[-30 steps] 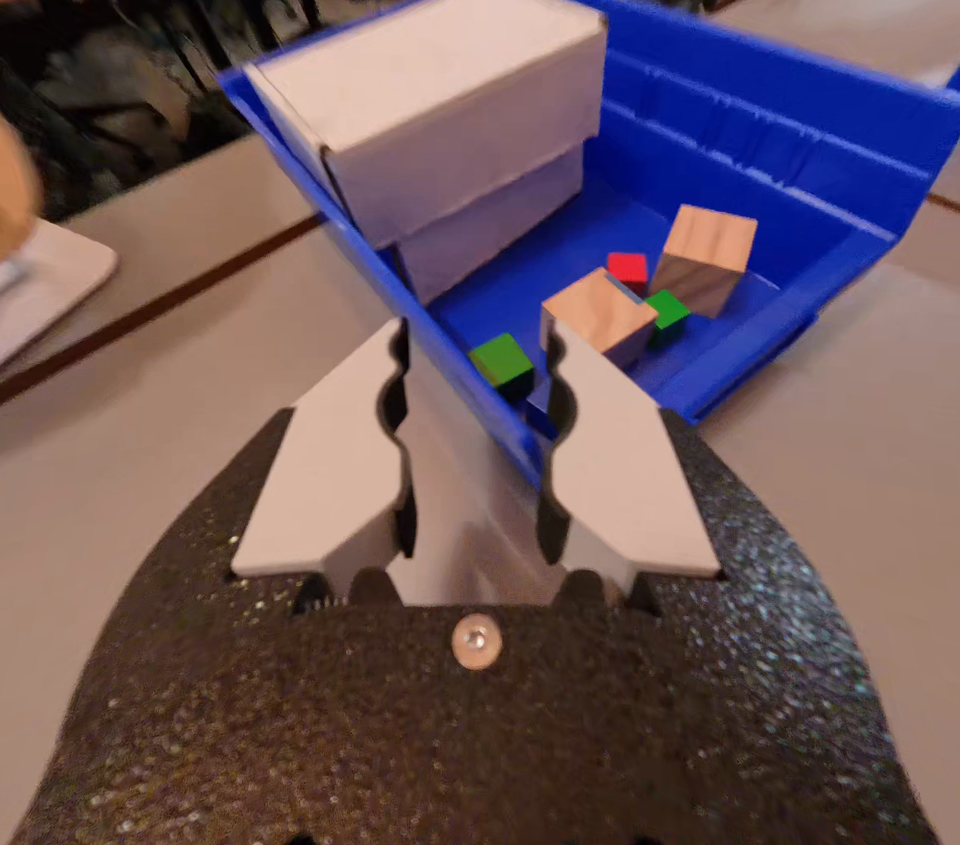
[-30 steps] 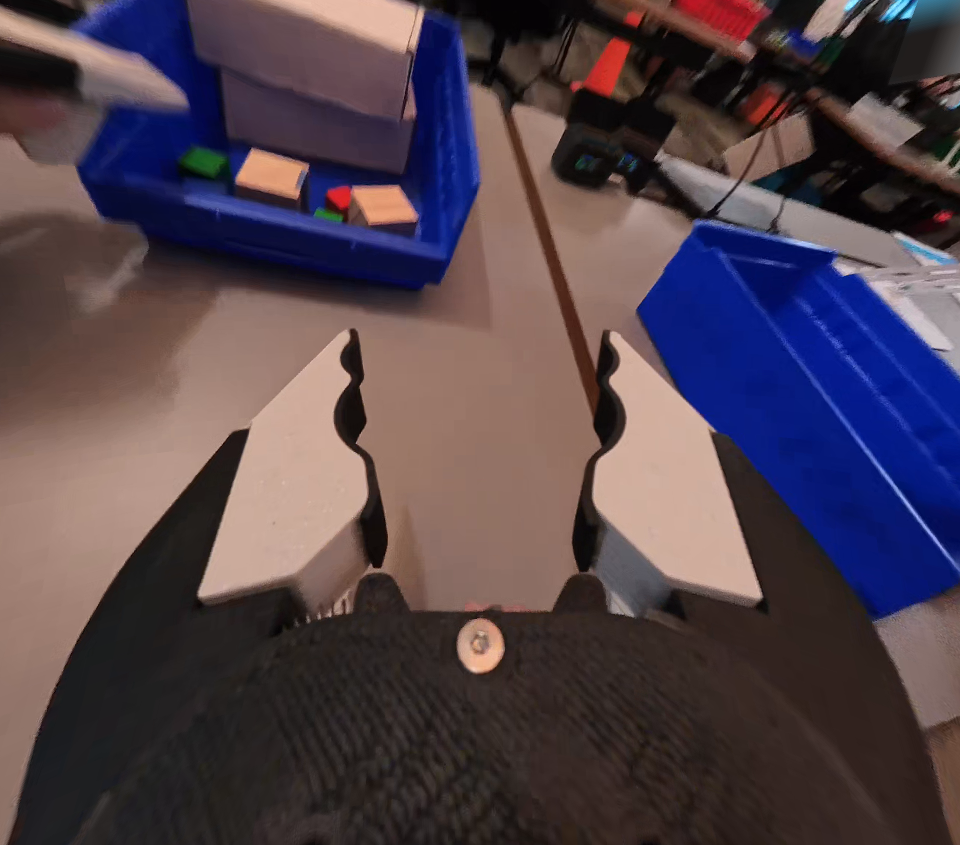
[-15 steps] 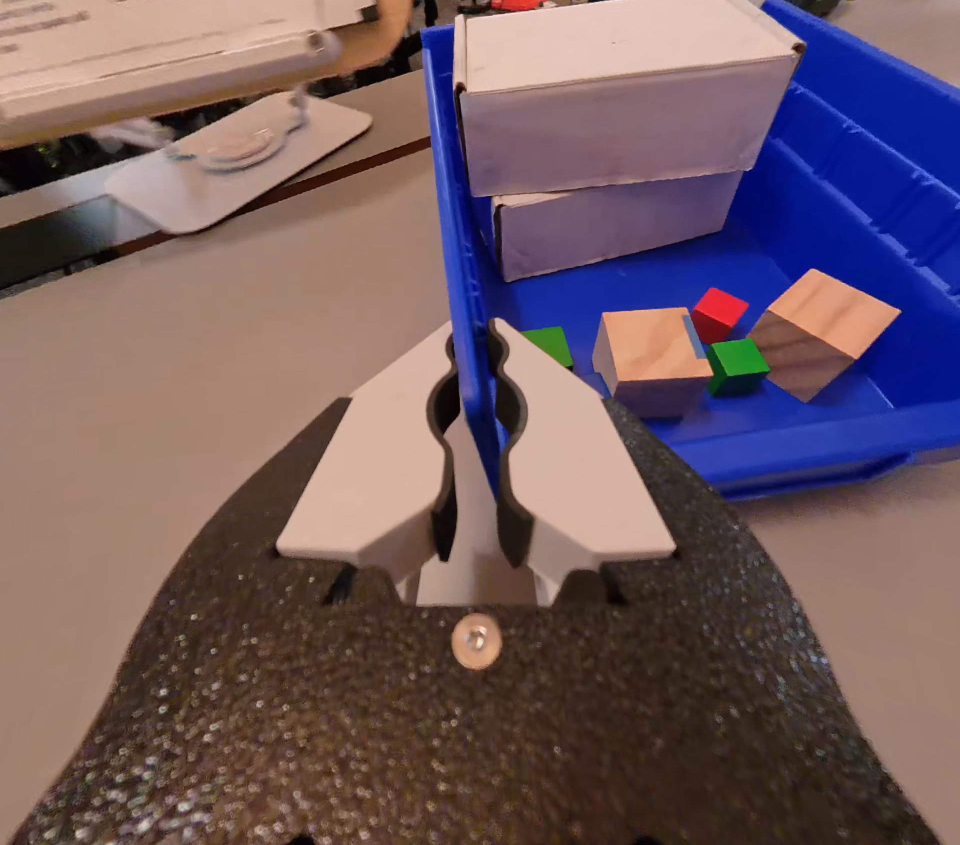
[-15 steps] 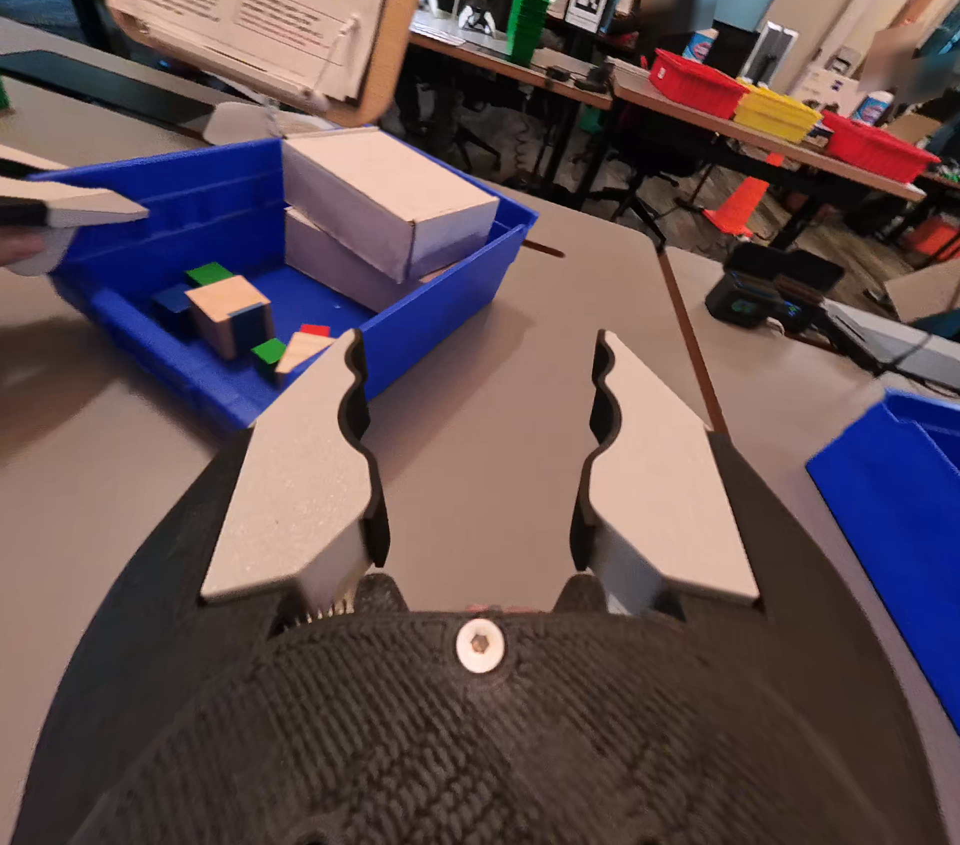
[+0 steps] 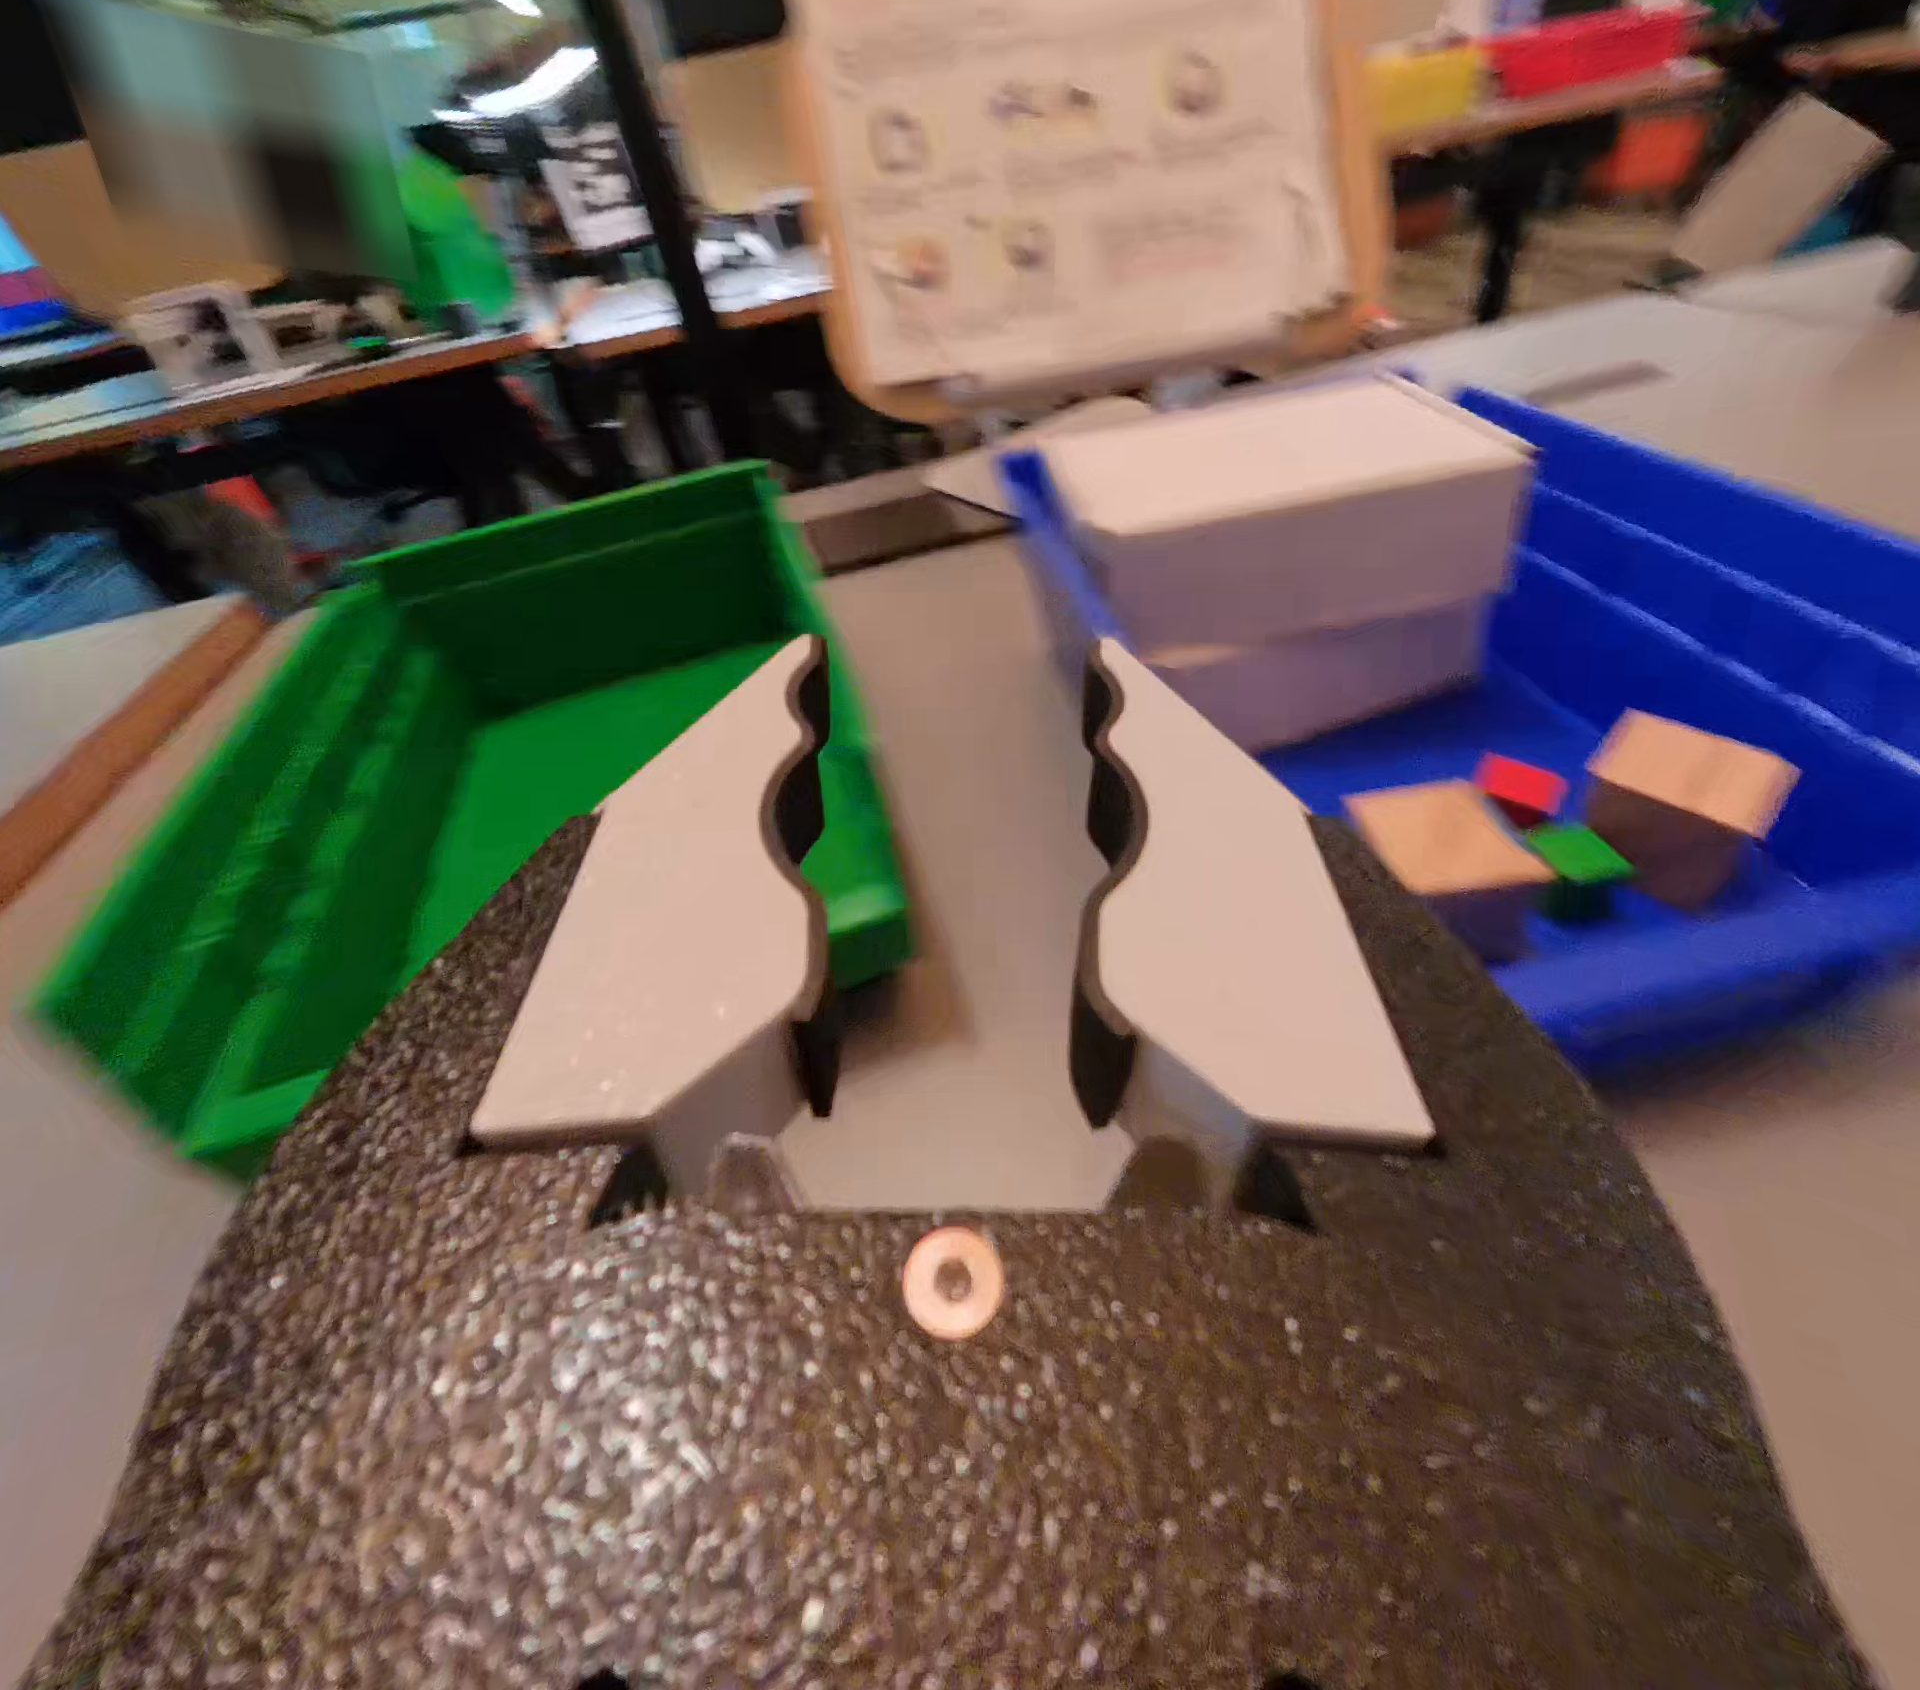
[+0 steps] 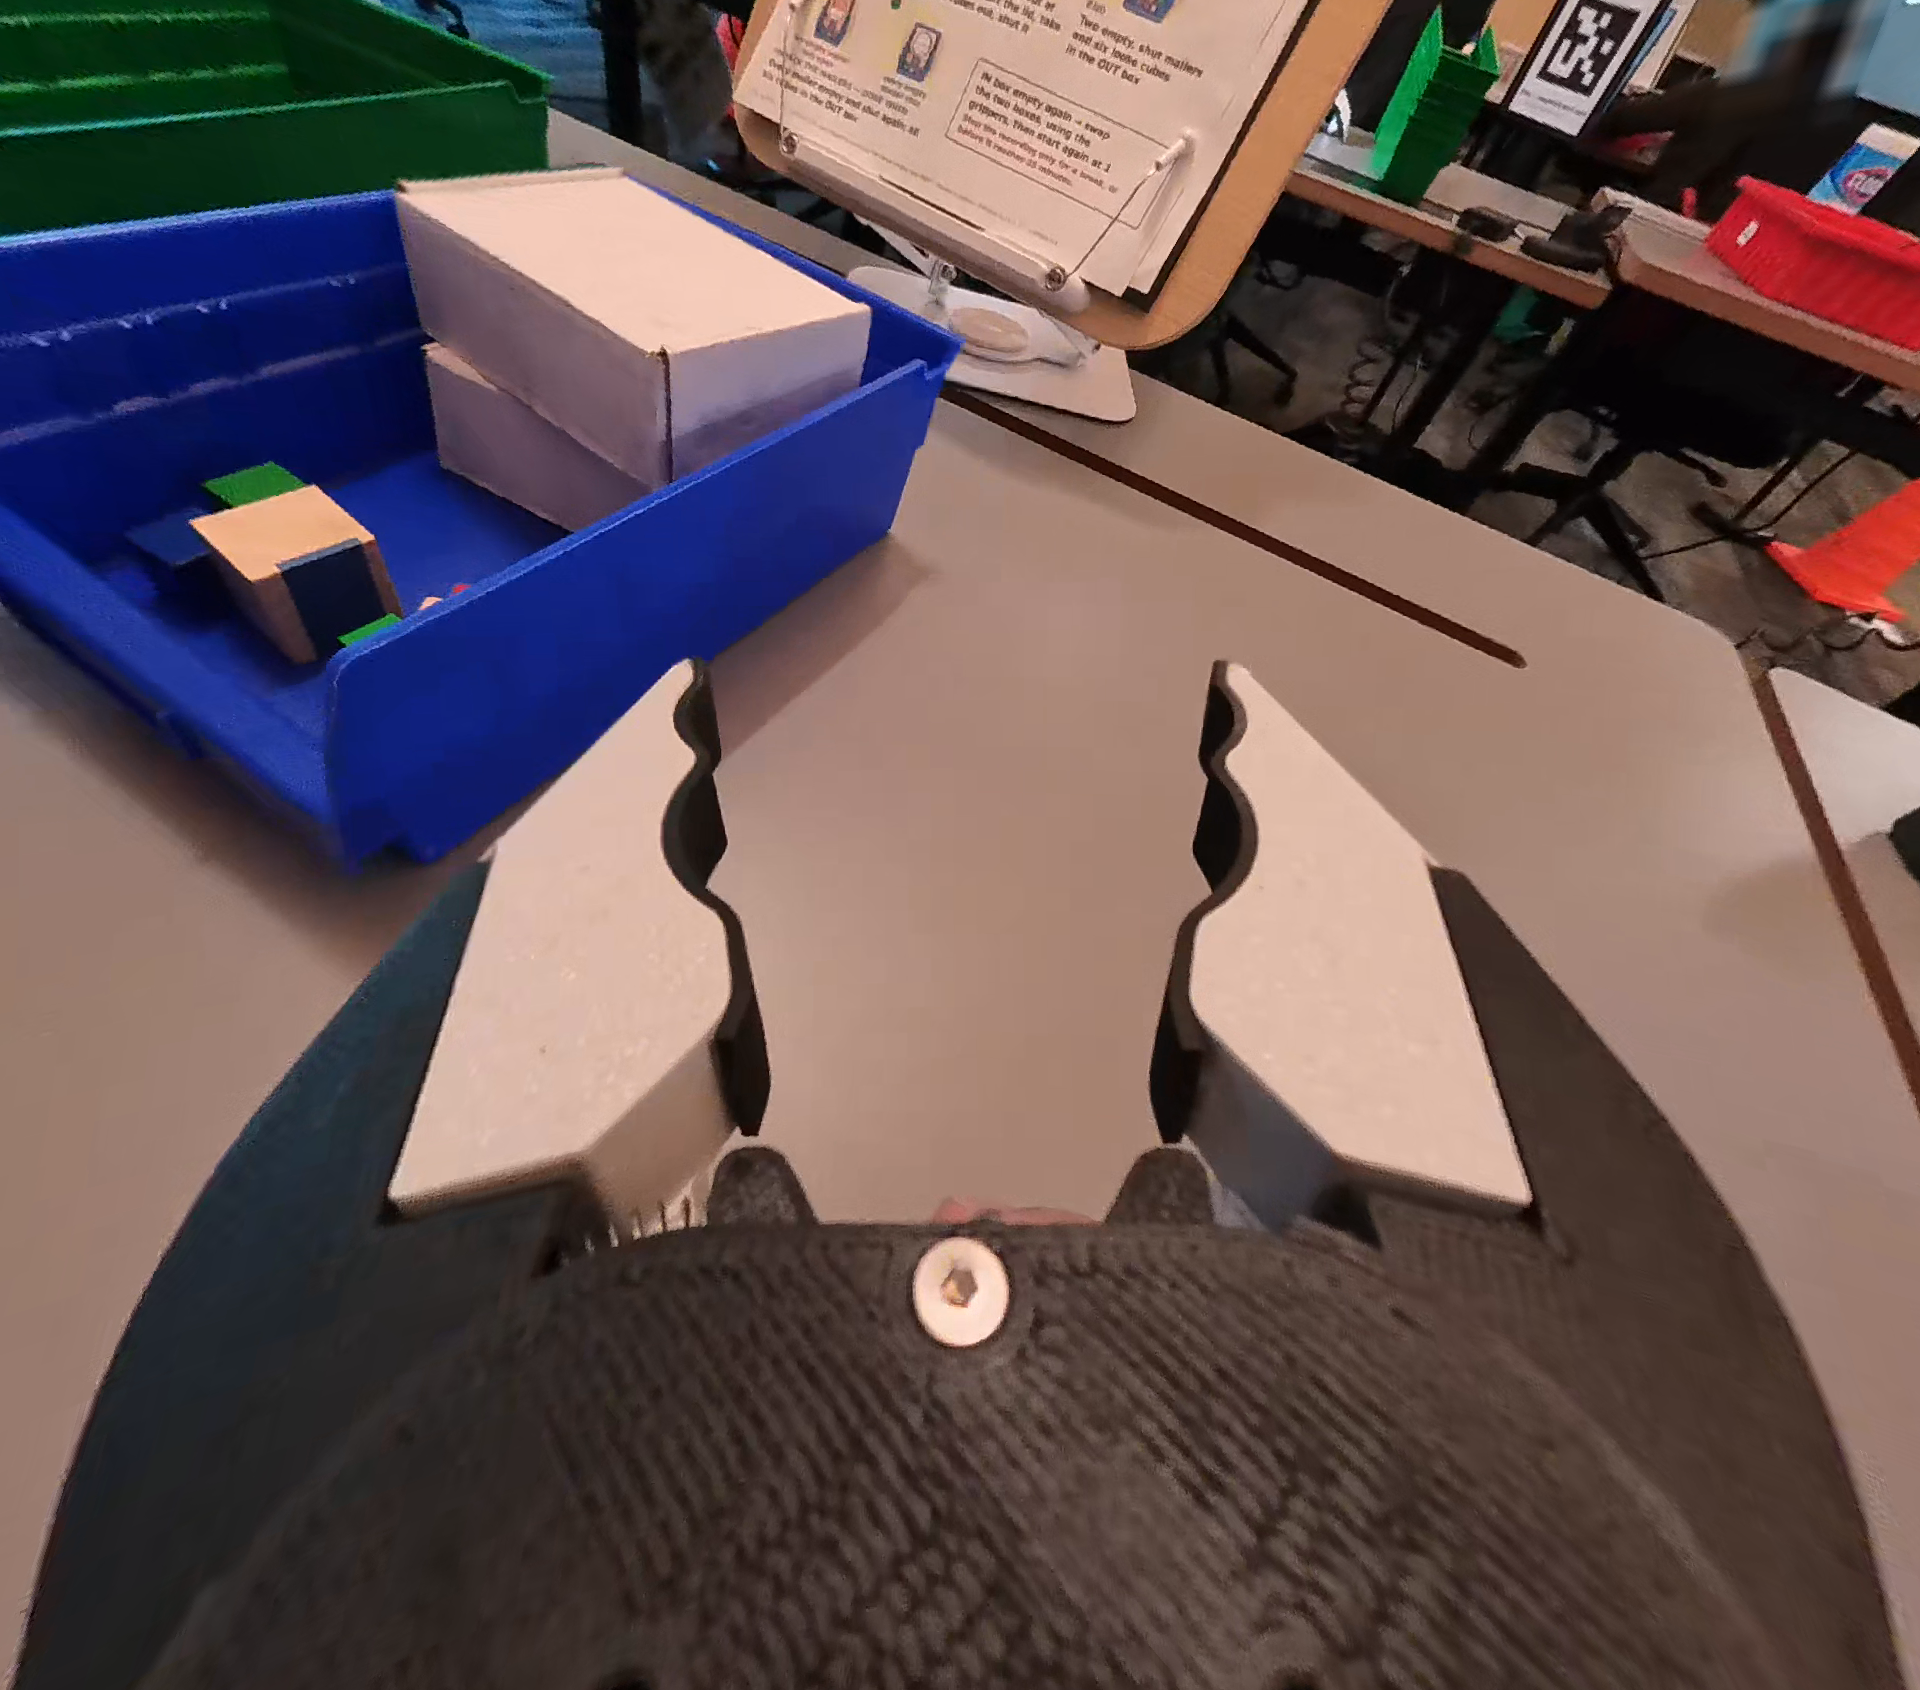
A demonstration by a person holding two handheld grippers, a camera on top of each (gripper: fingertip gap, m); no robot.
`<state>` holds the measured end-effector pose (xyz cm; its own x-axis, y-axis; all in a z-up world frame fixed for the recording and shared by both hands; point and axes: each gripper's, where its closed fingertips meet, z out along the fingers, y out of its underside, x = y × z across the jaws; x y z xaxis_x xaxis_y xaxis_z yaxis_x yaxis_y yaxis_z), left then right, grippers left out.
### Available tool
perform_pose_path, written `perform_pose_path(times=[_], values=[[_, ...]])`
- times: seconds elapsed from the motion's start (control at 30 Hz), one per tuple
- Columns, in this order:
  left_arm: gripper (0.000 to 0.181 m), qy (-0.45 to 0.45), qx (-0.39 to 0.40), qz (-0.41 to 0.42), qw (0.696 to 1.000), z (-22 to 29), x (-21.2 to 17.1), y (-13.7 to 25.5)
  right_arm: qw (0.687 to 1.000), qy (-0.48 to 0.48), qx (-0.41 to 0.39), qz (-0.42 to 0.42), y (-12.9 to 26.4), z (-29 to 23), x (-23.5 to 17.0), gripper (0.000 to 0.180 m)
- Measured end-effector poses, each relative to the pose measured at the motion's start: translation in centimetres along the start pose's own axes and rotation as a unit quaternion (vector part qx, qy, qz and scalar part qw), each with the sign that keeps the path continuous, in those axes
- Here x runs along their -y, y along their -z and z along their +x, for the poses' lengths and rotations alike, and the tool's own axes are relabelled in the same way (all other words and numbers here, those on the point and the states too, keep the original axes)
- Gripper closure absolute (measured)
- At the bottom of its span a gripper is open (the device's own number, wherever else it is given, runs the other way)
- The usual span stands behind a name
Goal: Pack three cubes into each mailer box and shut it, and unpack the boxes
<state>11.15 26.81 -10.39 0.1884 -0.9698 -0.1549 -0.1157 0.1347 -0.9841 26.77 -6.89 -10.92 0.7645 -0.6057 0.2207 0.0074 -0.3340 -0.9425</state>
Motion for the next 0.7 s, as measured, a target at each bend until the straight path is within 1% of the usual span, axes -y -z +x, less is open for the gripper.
perform_pose_path(times=[0.03, 0.07, 0.13, 0.17, 0.2, 0.23, 0.27, 0.3, 0.37, 0.43, 0.53, 0.6, 0.7], values=[[0.134, 0.018, 0.036, -0.005, 0.999, -3.4, 0.5, 0.6, 1.000, -0.008, 0.000, -0.002, -0.1, 0.0, -0.1, 0.087], [0.127, 0.032, 0.088, -0.033, 0.995, -7.6, 0.0, 0.9, 1.000, -0.016, -0.001, -0.001, -0.2, 0.1, -0.2, 0.086], [0.113, 0.026, 0.198, -0.088, 0.976, -16.2, -2.2, 1.3, 0.999, -0.035, -0.009, 0.004, -0.3, 0.4, 0.0, 0.086], [0.106, 0.024, 0.233, -0.100, 0.967, -19.7, -3.3, 1.3, 0.999, -0.046, -0.010, 0.010, -0.4, 0.3, 0.2, 0.085], [0.103, 0.038, 0.246, -0.114, 0.962, -22.4, -4.7, 1.0, 0.998, -0.053, -0.006, 0.017, -0.5, 0.1, 0.6, 0.085], [0.100, 0.065, 0.238, -0.136, 0.960, -24.1, -6.5, 0.4, 0.998, -0.058, -0.002, 0.025, -0.7, -0.3, 0.9, 0.084], [0.100, 0.095, 0.210, -0.162, 0.959, -24.8, -8.3, -0.6, 0.998, -0.059, 0.003, 0.030, -0.8, -0.7, 1.2, 0.084], [0.103, 0.125, 0.164, -0.195, 0.959, -24.5, -10.4, -1.7, 0.998, -0.057, 0.006, 0.034, -1.0, -1.0, 1.5, 0.084], [0.141, 0.185, 0.058, -0.254, 0.948, -22.1, -13.5, -3.3, 0.998, -0.051, 0.011, 0.038, -1.6, -1.7, 2.0, 0.083], [0.179, 0.197, 0.078, -0.237, 0.948, -22.7, -13.7, -3.5, 0.998, -0.049, 0.023, 0.044, -2.2, -2.6, 2.5, 0.083], [0.179, 0.230, 0.115, -0.212, 0.943, -22.6, -12.9, -3.0, 0.996, -0.065, 0.030, 0.062, -3.0, -3.7, 3.2, 0.082], [0.178, 0.262, 0.146, -0.160, 0.940, -22.7, -10.9, -2.1, 0.995, -0.064, 0.038, 0.068, -3.3, -4.5, 3.7, 0.082], [0.178, 0.263, 0.188, -0.095, 0.942, -22.3, -7.0, 0.3, 0.995, -0.050, 0.039, 0.079, -3.5, -5.5, 4.4, 0.081]])
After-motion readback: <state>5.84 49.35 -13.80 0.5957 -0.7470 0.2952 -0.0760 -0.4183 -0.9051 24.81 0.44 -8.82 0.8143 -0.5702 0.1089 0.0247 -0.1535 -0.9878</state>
